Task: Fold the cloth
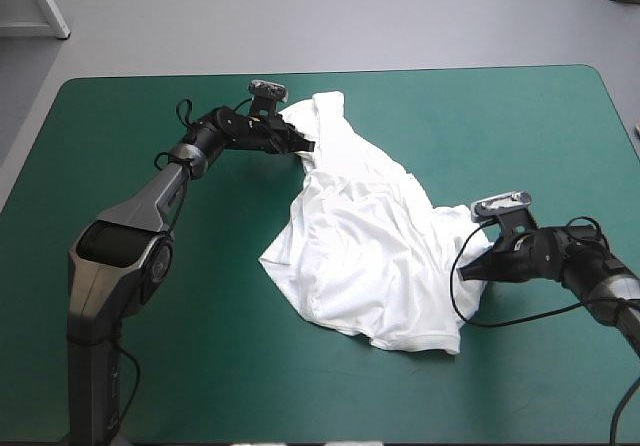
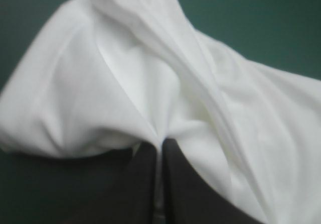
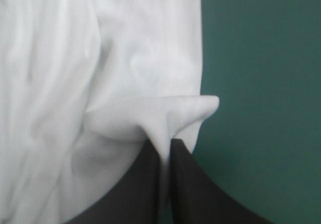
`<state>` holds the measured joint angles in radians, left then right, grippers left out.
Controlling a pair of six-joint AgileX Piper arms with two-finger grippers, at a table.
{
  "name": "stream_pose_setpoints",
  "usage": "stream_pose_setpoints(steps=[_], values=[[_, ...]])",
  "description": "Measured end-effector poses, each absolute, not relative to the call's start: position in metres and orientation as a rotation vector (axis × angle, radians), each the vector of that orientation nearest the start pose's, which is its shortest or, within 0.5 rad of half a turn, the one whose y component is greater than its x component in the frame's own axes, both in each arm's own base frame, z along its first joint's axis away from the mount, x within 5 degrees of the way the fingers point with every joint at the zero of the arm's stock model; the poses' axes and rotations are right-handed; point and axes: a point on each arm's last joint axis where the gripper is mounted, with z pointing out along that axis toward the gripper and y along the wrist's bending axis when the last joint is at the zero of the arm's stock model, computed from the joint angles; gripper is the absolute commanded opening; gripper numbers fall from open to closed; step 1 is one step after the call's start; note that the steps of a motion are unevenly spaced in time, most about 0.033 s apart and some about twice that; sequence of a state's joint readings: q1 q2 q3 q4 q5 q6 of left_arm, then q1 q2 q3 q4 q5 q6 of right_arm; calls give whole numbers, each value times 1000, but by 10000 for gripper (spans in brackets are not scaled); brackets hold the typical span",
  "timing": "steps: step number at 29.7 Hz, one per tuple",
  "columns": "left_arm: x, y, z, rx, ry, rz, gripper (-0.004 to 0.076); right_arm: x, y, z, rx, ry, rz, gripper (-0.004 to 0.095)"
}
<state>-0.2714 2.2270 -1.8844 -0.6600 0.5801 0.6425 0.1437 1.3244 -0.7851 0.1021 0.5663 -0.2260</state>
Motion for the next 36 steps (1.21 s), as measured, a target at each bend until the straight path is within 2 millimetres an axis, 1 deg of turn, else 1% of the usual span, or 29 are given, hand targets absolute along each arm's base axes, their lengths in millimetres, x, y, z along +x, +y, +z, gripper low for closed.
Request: stream_pose_setpoints(steps=[4, 6, 8, 9, 10, 11, 12, 14, 15, 17, 18, 19, 21, 23, 24, 25, 28, 30, 32, 34, 36], values=[[472, -158, 284, 613, 2117, -416, 19, 257, 42, 292, -347, 2316, 61, 0], [461, -148, 320, 605, 2053, -391, 19, 257, 41, 319, -334, 2207, 54, 0], [447, -134, 357, 585, 1984, -367, 19, 257, 41, 349, -326, 2102, 43, 0], [438, -128, 375, 577, 1947, -356, 19, 256, 41, 361, -323, 2063, 39, 0], [431, -123, 390, 570, 1919, -347, 19, 255, 40, 376, -321, 2014, 33, 0], [418, -115, 412, 558, 1874, -332, 19, 252, 40, 392, -323, 1965, 25, 0], [409, -111, 426, 554, 1845, -324, 19, 250, 39, 406, -325, 1919, 16, 0], [382, -103, 461, 547, 1763, -307, 19, 243, 38, 436, -325, 1826, 4, 0], [370, -101, 475, 545, 1728, -301, 19, 239, 38, 448, -322, 1786, 0, 0], [337, -95, 508, 540, 1641, -288, 19, 228, 36, 477, -313, 1696, -7, 0], [320, -91, 523, 537, 1596, -282, 19, 223, 35, 489, -311, 1659, -11, 0], [302, -88, 538, 535, 1551, -274, 19, 214, 34, 505, -309, 1604, -19, 0], [268, -81, 564, 535, 1471, -248, 19, 199, 32, 530, -309, 1521, -31, 0], [230, -73, 590, 534, 1378, -216, 19, 179, 30, 555, -308, 1431, -35, 0], [214, -69, 599, 533, 1341, -200, 19, 171, 29, 564, -310, 1395, -38, 0], [193, -65, 610, 529, 1292, -181, 19, 157, 29, 577, -319, 1347, -42, 0], [134, -52, 638, 515, 1156, -120, 19, 126, 26, 601, -342, 1249, -50, 0], [93, -43, 652, 498, 1063, -84, 19, 106, 25, 613, -353, 1199, -59, 0], [56, -34, 661, 481, 987, -49, 19, 87, 23, 623, -360, 1160, -67, 0], [26, -27, 665, 465, 926, -20, 19, 71, 21, 629, -367, 1139, -64, 0], [9, -23, 666, 455, 900, -5, 19, 61, 21, 630, -377, 1141, -49, 0]])
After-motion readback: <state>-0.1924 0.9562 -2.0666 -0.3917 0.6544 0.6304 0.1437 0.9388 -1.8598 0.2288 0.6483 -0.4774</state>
